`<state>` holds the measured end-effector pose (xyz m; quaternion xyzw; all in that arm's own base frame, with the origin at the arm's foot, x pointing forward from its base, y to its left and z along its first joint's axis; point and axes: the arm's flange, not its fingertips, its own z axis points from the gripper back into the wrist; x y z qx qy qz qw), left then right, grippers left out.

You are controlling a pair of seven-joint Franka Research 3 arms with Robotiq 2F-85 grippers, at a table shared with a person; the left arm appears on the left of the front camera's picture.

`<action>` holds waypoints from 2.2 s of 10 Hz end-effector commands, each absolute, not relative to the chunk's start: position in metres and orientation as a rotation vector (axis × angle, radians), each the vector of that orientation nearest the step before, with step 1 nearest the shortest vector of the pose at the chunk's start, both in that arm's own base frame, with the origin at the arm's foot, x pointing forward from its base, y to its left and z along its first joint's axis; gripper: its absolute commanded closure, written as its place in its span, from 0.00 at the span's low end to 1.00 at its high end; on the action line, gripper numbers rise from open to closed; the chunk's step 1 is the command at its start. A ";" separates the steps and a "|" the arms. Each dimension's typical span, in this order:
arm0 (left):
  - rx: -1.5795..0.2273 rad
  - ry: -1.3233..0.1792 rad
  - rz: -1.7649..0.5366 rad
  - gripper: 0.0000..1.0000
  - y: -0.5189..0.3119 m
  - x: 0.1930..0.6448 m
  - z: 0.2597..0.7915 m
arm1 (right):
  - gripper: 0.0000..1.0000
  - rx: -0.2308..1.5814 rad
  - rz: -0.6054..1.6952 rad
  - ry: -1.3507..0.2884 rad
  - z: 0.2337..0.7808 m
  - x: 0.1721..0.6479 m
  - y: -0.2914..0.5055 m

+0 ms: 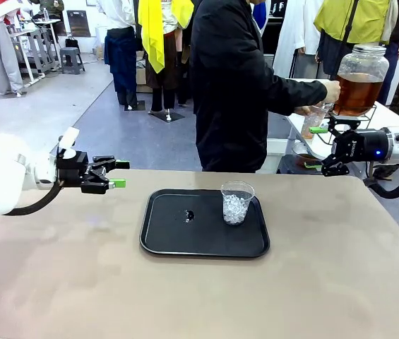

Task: Pour the drink into the iced cup.
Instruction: Pick up the iced cup indicated by the human and present it to them.

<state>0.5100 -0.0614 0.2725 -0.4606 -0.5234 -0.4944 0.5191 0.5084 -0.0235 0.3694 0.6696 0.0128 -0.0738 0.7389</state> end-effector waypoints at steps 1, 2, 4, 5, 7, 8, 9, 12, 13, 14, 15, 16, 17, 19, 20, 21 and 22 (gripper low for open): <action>-1.109 -1.252 -1.180 0.00 -0.061 0.511 0.274 | 0.00 1.466 -0.165 0.021 0.370 0.508 -0.022; -1.109 -1.252 -1.180 0.00 -0.061 0.511 0.274 | 0.00 1.466 -0.165 0.021 0.370 0.508 -0.022; -1.109 -1.252 -1.180 0.00 -0.061 0.511 0.274 | 0.00 1.466 -0.165 0.021 0.370 0.508 -0.022; -1.109 -1.252 -1.180 0.00 -0.061 0.511 0.274 | 0.00 1.466 -0.165 0.021 0.370 0.508 -0.022; -1.109 -1.252 -1.180 0.00 -0.061 0.511 0.274 | 0.00 1.466 -0.165 0.021 0.370 0.508 -0.022; -1.109 -1.252 -1.180 0.00 -0.061 0.511 0.274 | 0.00 1.466 -0.165 0.021 0.370 0.508 -0.022; -1.109 -1.252 -1.180 0.00 -0.061 0.511 0.274 | 0.00 1.466 -0.165 0.021 0.370 0.508 -0.022; -1.109 -1.252 -1.180 0.00 -0.061 0.511 0.274 | 0.00 1.466 -0.165 0.021 0.370 0.508 -0.022; -1.109 -1.252 -1.180 0.00 -0.061 0.511 0.274 | 0.00 1.466 -0.165 0.021 0.370 0.508 -0.022; -1.109 -1.252 -1.180 0.00 -0.061 0.511 0.274 | 0.00 1.466 -0.165 0.021 0.370 0.508 -0.022; -1.109 -1.252 -1.180 0.00 -0.061 0.511 0.274 | 0.00 1.466 -0.165 0.021 0.370 0.508 -0.022; -1.109 -1.252 -1.180 0.00 -0.061 0.511 0.274 | 0.00 1.466 -0.165 0.021 0.370 0.508 -0.022; -1.109 -1.252 -1.180 0.00 -0.061 0.511 0.274 | 0.00 1.466 -0.165 0.021 0.370 0.508 -0.022; -1.109 -1.252 -1.180 0.00 -0.061 0.511 0.274 | 0.00 1.466 -0.165 0.021 0.370 0.508 -0.022; -1.109 -1.252 -1.180 0.00 -0.061 0.511 0.274 | 0.00 1.466 -0.165 0.021 0.370 0.508 -0.022; -1.109 -1.252 -1.180 0.00 -0.061 0.511 0.274 | 0.00 1.466 -0.165 0.021 0.370 0.508 -0.022; -1.109 -1.252 -1.180 0.00 -0.061 0.511 0.274 | 0.00 1.466 -0.165 0.021 0.370 0.508 -0.022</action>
